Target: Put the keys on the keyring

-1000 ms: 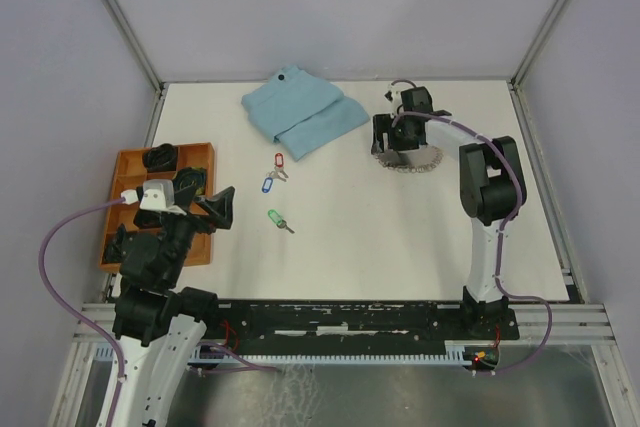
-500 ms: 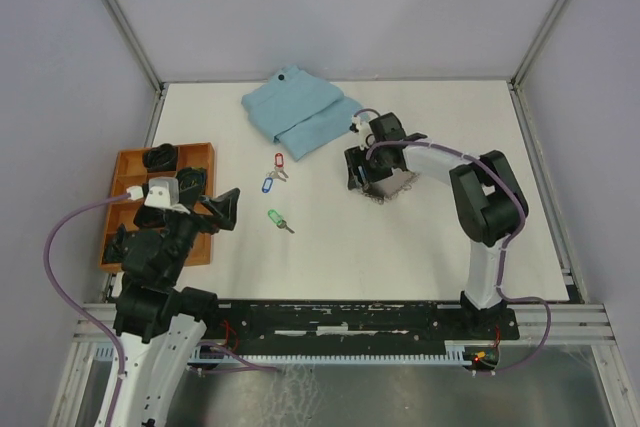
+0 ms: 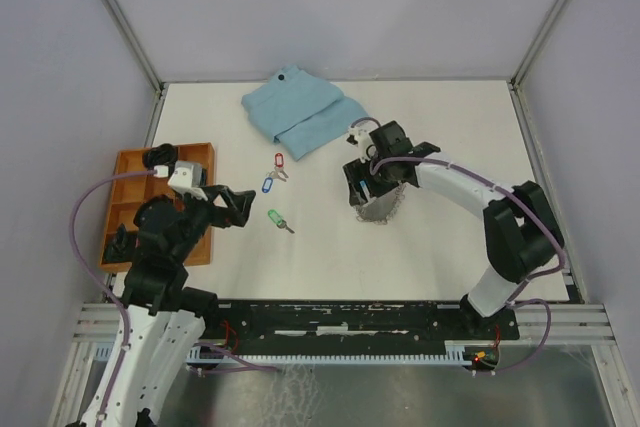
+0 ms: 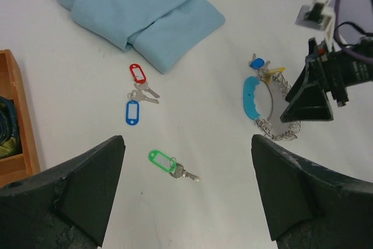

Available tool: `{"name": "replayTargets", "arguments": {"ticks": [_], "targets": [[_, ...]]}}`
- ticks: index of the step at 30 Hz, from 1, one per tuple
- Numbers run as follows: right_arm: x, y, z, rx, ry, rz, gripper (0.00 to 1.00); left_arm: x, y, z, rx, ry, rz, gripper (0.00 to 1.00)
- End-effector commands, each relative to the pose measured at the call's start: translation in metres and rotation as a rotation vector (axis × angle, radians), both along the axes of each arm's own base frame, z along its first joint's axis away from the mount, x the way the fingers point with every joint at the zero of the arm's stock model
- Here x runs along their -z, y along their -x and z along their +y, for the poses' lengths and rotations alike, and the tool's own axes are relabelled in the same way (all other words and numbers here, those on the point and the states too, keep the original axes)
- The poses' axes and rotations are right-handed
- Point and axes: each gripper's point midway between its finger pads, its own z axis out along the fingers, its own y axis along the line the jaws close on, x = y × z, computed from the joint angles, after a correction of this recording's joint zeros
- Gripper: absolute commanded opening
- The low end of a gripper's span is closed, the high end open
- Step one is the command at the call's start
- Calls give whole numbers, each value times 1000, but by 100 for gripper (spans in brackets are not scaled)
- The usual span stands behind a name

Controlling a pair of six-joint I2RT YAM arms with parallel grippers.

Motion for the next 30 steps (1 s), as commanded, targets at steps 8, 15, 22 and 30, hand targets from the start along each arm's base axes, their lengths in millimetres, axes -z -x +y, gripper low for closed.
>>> {"name": "replayTargets", "arguments": {"ticks": [8, 15, 22, 30], "targets": [[-20, -63, -79, 321, -48, -103, 79, 14, -20, -51, 213, 148, 175, 87], [-3, -94, -114, 491, -39, -108, 77, 36, -24, -76, 264, 250, 233, 85], [20, -106, -110, 497, -67, -42, 76, 65, -25, -105, 290, 243, 288, 85], [48, -99, -96, 465, -113, 50, 63, 91, -24, -136, 345, 212, 348, 85]]}}
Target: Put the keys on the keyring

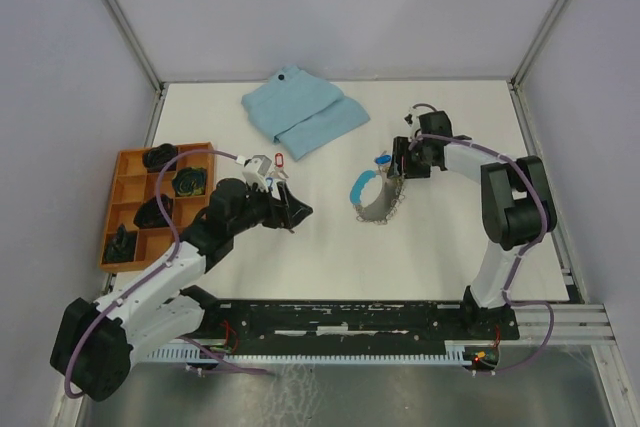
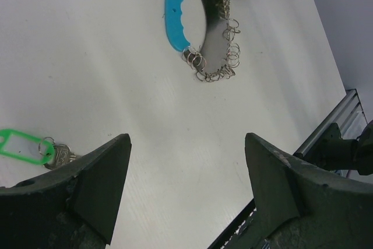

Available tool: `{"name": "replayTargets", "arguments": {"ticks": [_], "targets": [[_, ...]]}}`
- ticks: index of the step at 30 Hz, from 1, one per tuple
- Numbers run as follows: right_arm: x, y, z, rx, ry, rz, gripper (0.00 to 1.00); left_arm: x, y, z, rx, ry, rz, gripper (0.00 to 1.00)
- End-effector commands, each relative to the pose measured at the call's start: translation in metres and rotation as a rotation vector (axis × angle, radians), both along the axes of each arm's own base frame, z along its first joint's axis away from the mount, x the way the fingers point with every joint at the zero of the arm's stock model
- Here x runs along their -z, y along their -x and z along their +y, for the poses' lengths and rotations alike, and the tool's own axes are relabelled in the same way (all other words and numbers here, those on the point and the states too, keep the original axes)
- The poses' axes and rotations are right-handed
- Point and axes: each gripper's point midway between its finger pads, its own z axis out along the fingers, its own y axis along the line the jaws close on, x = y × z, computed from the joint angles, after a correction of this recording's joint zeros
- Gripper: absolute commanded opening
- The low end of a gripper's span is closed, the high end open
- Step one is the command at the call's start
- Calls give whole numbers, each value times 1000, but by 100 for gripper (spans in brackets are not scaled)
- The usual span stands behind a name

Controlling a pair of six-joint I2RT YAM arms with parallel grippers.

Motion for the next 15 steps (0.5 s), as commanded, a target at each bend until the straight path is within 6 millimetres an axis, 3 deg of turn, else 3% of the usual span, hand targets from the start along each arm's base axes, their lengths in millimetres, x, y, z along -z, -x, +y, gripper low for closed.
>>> {"name": "replayTargets", "arguments": {"ticks": [1, 15], "targets": [[5, -2, 15, -21, -72, 11, 61, -10, -10, -16, -6, 56, -44, 85], [-26, 37, 65, -150, -192, -81, 24, 13, -3, -25, 24, 115, -13, 85]]}}
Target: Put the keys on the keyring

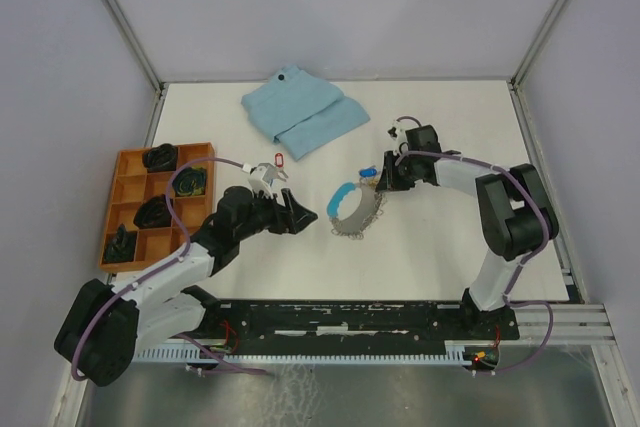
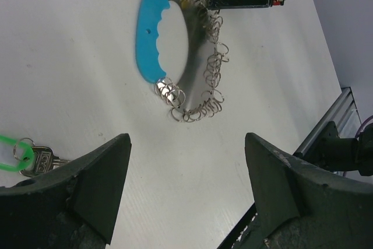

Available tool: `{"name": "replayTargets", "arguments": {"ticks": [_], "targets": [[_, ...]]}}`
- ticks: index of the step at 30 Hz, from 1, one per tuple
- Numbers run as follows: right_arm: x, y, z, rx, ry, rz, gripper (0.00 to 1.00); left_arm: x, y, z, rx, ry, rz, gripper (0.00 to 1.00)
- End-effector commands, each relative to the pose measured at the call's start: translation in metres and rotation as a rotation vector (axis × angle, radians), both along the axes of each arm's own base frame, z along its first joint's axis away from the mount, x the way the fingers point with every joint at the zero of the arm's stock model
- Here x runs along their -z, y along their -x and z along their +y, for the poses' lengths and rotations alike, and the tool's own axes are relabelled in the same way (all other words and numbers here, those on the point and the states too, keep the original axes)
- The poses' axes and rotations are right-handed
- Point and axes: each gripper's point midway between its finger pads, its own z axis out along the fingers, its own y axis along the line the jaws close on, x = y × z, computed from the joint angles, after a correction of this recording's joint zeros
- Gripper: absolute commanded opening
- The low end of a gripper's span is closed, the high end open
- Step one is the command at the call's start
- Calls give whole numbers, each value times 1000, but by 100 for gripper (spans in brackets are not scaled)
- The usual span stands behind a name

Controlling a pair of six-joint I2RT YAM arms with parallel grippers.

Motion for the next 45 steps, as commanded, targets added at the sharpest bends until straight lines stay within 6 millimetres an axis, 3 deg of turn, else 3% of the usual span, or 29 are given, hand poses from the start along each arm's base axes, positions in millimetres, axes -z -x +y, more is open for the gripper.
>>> {"name": "replayTargets", "arguments": {"ticks": [1, 8, 11, 12, 15, 21, 23, 34, 42, 45], "targets": [[-33, 7, 20, -43, -71, -97, 23, -18, -6, -7, -6, 70, -55, 85], [-56, 24, 39, -108, -94, -169, 3, -14, -16, -4, -16, 7, -82, 85], [-59, 25, 36, -94, -49, -196, 1, -13, -23, -4, -20, -19, -92, 85], [-57, 23, 30, -74, -17, -200, 1, -11, -26, -4, -22, -32, -93, 85], [-48, 19, 15, -30, 71, -196, 19, -5, -35, -5, -25, -74, -86, 85], [-36, 7, 17, -46, 103, -175, 37, 2, -60, -14, -5, -146, -78, 84], [-33, 2, 21, -53, 99, -171, 41, 15, -65, -22, 26, -166, -46, 82], [-33, -29, 37, -84, 85, -178, 41, 65, -63, -46, 175, -213, 77, 53], [-22, -30, 42, -125, 94, -142, 38, 84, -58, -46, 188, -241, 113, 50], [-17, -27, 40, -131, 104, -129, 30, 85, -57, -46, 189, -242, 111, 50]]}}
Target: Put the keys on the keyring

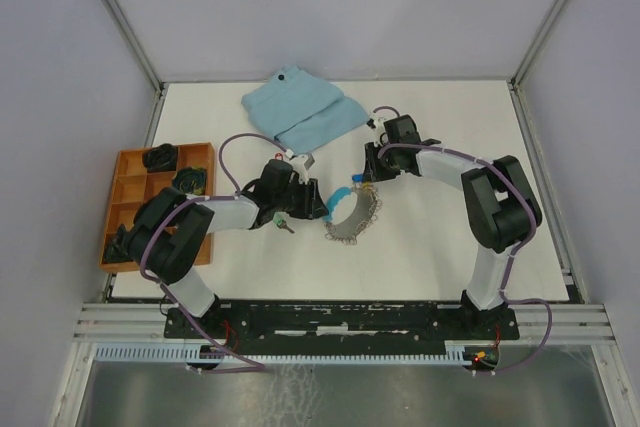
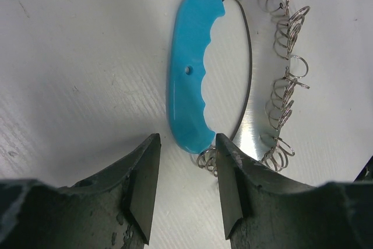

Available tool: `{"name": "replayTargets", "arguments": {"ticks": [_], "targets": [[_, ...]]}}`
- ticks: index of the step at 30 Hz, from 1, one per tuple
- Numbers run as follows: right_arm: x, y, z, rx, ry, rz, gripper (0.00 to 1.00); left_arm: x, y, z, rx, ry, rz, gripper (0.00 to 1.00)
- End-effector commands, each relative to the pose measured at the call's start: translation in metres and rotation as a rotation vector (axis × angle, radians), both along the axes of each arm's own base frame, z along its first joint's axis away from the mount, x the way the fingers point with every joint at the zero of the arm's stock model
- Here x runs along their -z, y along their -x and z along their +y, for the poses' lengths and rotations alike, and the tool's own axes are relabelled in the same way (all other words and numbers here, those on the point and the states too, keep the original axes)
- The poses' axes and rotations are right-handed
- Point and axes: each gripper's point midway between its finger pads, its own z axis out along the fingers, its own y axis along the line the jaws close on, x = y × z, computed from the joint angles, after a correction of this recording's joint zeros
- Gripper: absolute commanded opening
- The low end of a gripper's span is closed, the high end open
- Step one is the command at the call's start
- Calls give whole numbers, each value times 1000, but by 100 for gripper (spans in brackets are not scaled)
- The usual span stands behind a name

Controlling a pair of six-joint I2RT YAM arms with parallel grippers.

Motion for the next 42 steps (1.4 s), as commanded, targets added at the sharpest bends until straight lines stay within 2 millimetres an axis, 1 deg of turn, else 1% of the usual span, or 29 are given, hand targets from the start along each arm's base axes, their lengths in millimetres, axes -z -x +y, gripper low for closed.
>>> {"name": "replayTargets", "arguments": {"ticks": [1, 2, 4, 6, 7, 10, 15, 21, 28, 35, 38, 42], "targets": [[-6, -6, 3, -27, 3, -17, 27, -4, -5, -5, 40, -1, -46, 50], [-8, -4, 4, -32, -3, -15, 24, -5, -5, -5, 38, 0, -52, 51], [-12, -1, 5, -41, -15, -12, 15, -9, -5, -5, 37, 8, -67, 53], [-21, 1, 5, -43, -24, -28, 4, -16, -6, -5, 36, 22, -91, 55], [-26, 3, 5, -46, -25, -36, 1, -20, -6, -5, 36, 29, -104, 56], [-38, 9, 6, -58, -25, -53, 1, -32, -6, -5, 39, 49, -145, 59], [-64, 18, 11, -74, -26, -100, 1, -49, -3, -7, 72, 79, -202, 64], [-93, 29, 17, -100, -27, -153, 1, -62, -1, -12, 116, 113, -254, 67], [-125, 43, 24, -132, -43, -207, 1, -80, 0, -23, 188, 161, -328, 69], [-142, 54, 26, -162, -56, -232, 1, -93, 6, -36, 301, 216, -385, 67], [-148, 58, 27, -174, -65, -238, 1, -95, 9, -41, 346, 233, -393, 66], [-157, 64, 30, -197, -83, -249, 1, -93, 7, -46, 385, 236, -393, 65]]}}
